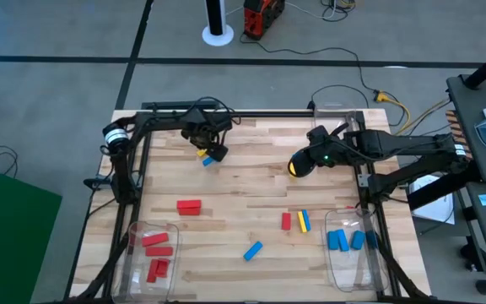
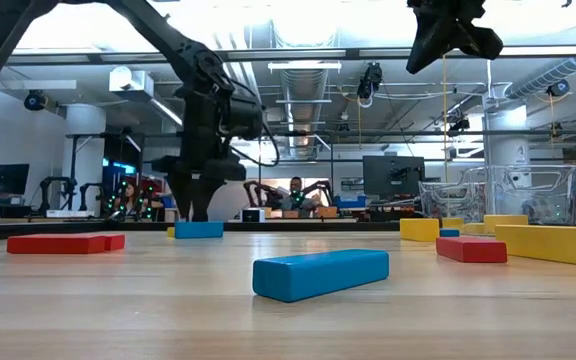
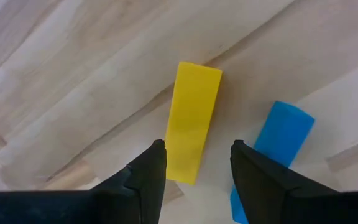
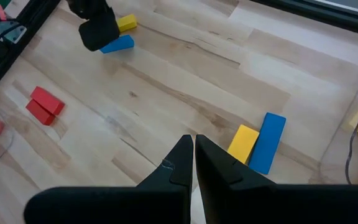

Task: Sort blocks
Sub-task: Put the yellow block into the top right transparent bin

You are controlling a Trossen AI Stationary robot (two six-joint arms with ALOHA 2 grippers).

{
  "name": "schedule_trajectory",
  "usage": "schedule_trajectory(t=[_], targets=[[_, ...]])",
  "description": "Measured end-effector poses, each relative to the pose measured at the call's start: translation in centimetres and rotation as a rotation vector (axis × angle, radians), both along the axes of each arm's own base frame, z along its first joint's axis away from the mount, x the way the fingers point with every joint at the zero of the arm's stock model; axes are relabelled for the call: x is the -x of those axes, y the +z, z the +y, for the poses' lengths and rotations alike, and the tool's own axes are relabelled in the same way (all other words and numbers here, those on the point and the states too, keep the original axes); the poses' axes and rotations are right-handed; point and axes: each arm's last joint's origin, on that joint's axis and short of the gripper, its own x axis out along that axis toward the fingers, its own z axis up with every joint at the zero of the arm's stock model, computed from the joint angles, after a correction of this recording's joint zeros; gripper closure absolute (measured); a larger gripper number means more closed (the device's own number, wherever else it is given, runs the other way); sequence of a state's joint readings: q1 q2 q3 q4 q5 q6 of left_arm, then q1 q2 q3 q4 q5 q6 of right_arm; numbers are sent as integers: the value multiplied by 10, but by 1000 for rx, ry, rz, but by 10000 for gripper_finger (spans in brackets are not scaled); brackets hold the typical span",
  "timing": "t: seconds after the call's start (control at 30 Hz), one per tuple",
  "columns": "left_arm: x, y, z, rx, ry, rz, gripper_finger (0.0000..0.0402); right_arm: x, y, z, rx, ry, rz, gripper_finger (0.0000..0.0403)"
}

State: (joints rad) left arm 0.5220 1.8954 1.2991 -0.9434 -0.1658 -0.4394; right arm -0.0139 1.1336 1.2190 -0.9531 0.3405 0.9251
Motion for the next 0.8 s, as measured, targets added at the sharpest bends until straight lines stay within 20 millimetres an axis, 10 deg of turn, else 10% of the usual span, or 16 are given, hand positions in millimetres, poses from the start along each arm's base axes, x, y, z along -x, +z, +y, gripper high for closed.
schedule_trajectory(t=[0.8], targets=[[-2, -29, 7, 53, -74, 89, 258, 0, 0, 0, -5, -6, -2, 394]])
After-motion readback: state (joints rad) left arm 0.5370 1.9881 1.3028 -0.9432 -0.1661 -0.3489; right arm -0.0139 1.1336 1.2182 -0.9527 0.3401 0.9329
